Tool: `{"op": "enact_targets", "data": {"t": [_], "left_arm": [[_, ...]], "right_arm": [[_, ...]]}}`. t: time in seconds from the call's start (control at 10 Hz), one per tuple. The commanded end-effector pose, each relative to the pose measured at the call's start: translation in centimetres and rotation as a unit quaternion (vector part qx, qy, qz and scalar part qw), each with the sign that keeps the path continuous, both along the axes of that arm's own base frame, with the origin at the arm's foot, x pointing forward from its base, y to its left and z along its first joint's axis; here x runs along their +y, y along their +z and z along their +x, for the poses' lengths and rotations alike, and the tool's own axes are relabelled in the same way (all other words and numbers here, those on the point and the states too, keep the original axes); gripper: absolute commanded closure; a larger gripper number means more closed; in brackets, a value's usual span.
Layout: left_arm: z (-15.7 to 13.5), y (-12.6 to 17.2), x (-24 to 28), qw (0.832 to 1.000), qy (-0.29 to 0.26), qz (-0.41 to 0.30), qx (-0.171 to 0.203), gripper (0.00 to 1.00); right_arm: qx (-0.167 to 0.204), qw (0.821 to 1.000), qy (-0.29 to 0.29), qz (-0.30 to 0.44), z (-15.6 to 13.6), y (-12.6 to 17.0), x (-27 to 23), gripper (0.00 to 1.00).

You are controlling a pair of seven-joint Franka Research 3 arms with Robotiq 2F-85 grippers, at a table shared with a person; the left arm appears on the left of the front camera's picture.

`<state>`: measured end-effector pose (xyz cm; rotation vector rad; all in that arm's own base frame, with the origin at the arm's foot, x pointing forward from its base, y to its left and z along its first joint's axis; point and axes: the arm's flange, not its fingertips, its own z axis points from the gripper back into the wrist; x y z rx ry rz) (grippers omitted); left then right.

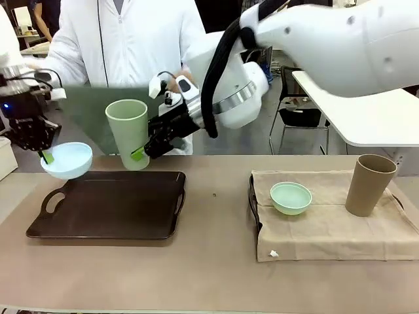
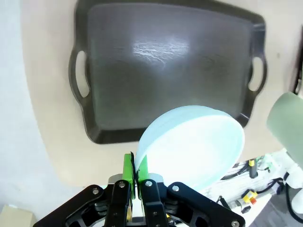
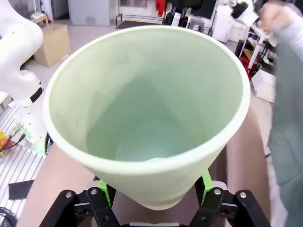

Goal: Set up a tray with a mat and arrange the tableware.
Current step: Pick up the Picnic Bowl and Reusable plastic cup from the Handle tray in front of the human's position and hold them in the air.

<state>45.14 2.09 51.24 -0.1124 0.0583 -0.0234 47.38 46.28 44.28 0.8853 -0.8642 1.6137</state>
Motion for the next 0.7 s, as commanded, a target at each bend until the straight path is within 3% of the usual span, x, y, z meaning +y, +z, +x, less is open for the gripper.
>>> {"op": "enact_targets", "data": {"t": [0.0,0.1,0.2,0.6], "left_arm": [[-2.2,2.0,-0.2,0.999,-0.009,-0.018,-0.031,1.00],[-2.4,2.8,-0.2,0.999,0.016,-0.025,-0.045,1.00],[-1.2,2.0,-0.3,1.000,-0.001,-0.005,-0.017,1.00],[-1.2,2.0,-0.3,1.000,-0.001,-0.005,-0.017,1.00]], "right_arm": [[-0.015,1.000,-0.010,0.010,-3.9,0.4,-3.5,1.00],[-0.018,1.000,-0.016,-0.003,-4.2,0.5,-4.0,1.00],[-0.006,1.000,-0.010,0.002,-1.4,1.3,-1.4,1.00],[-0.006,1.000,-0.010,0.002,-1.4,1.3,-1.4,1.00]]}}
